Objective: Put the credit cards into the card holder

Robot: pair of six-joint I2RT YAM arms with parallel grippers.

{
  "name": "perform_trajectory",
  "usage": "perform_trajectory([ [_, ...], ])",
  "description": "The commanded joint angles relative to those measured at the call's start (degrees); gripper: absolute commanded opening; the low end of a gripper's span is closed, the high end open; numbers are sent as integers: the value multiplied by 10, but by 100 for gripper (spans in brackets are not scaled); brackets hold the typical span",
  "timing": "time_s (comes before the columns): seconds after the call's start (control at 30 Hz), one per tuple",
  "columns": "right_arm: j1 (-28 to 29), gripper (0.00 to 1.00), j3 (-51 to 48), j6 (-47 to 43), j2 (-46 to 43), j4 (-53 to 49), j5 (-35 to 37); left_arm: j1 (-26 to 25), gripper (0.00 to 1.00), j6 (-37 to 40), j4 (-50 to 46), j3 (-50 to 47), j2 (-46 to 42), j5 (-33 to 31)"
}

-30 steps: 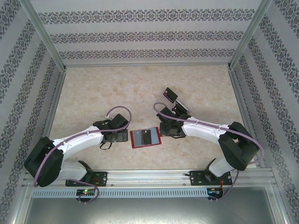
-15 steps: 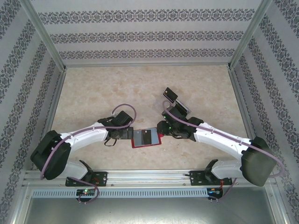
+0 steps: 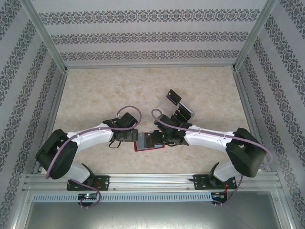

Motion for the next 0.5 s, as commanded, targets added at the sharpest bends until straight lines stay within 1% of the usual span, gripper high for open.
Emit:
perform_trajectory([
  [0.0, 1, 27, -2, 11, 18, 24, 0, 3, 100, 8, 17, -9, 11, -4],
  [0.2, -9, 27, 0, 13, 50, 37, 4, 3, 100, 8, 23, -15, 14, -6],
  [0.47, -17, 28, 3, 13, 70, 53, -5, 3, 100, 7, 30, -24, 16, -5],
])
